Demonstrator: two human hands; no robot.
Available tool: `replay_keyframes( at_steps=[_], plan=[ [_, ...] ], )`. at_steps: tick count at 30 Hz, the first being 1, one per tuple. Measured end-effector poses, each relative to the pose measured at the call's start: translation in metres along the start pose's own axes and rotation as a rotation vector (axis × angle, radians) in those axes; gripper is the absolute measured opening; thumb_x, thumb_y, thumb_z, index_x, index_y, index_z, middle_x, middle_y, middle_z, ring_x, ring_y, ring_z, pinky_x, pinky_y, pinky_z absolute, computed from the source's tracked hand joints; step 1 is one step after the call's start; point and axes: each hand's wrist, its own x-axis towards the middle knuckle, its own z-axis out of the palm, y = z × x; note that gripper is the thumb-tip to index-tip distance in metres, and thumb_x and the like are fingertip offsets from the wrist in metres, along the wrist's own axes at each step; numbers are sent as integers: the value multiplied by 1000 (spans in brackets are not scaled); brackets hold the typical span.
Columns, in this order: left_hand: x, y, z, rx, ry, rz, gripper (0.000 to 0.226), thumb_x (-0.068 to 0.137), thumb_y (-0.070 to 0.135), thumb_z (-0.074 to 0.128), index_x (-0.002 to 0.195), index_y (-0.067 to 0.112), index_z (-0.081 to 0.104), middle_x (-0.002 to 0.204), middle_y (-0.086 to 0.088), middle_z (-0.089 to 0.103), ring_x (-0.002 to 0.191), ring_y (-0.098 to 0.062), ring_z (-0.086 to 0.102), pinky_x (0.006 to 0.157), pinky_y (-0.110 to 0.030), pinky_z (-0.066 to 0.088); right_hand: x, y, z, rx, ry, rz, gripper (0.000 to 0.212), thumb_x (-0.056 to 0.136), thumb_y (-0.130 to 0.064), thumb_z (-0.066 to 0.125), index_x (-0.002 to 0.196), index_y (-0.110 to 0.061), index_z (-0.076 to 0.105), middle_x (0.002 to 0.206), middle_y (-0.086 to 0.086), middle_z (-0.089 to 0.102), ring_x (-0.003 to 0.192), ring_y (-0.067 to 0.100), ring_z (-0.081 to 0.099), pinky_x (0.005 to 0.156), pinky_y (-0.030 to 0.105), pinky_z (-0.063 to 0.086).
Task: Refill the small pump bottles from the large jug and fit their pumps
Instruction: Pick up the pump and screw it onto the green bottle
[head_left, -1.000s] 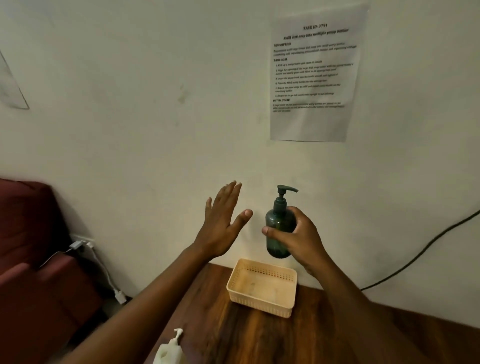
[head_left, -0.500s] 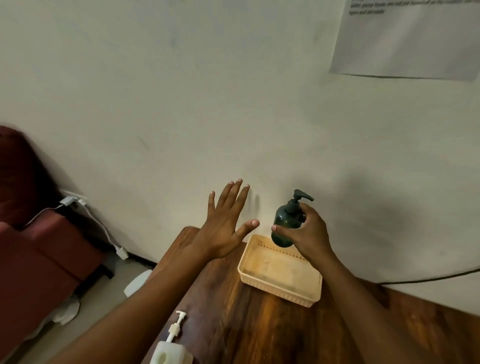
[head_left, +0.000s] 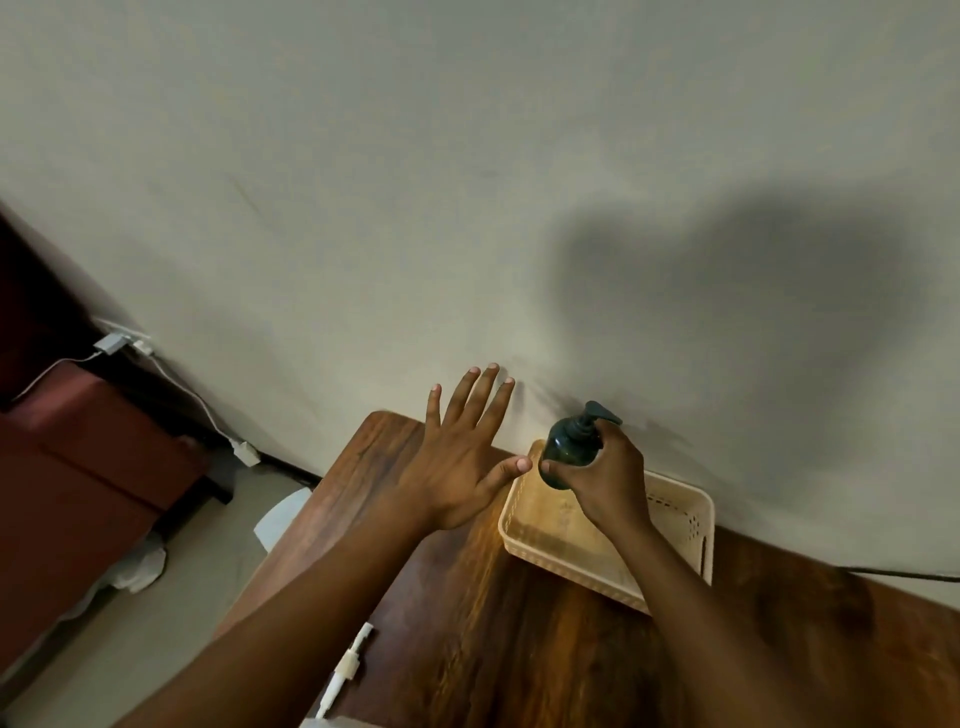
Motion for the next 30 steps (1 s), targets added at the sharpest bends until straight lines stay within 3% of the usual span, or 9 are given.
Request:
replay_keyframes(
  at_steps=[3, 7, 11, 22, 30],
  plan=[
    [4, -9, 19, -36, 16, 5, 97, 86, 84, -4, 166, 30, -14, 174, 2, -24, 160, -17, -26, 127, -61, -10, 6, 15, 23, -38, 27, -12, 77, 61, -22, 94, 129, -14, 60, 131, 1, 57, 119, 20, 55, 86, 16, 40],
    [9, -20, 42, -52, 32, 15, 91, 92, 80, 9, 167, 30, -11, 175, 2, -21, 160, -16, -25, 127, -62, -8, 6, 33, 48, -93, 72, -31, 78, 61, -28, 95, 129, -13, 60, 130, 0, 56, 119, 19, 56, 84, 9, 37],
    [11, -28, 60, -52, 47, 27, 90, 96, 76, 16, 168, 28, -9, 175, 2, -21, 160, -16, -25, 128, -60, -9, 3, 49, 64, -142, 121, -50, 79, 61, -28, 95, 130, -14, 59, 128, 3, 60, 121, 22, 56, 93, 21, 41],
    [18, -35, 83, -109, 90, 25, 92, 95, 81, 11, 168, 27, -9, 176, 2, -18, 161, -15, -23, 129, -59, -11, 1, 54, 74, -201, 181, -48, 85, 63, -23, 93, 136, -9, 51, 134, 10, 57, 128, 27, 52, 101, 27, 39],
    [3, -15, 53, -86, 55, 12, 91, 95, 78, 16, 167, 30, -13, 174, 4, -23, 160, -15, -26, 128, -57, -14, -16, 36, 37, -307, 46, -7, 107, 67, -65, 80, 149, -17, 30, 152, 6, 35, 137, 26, 37, 101, 37, 46]
  ],
)
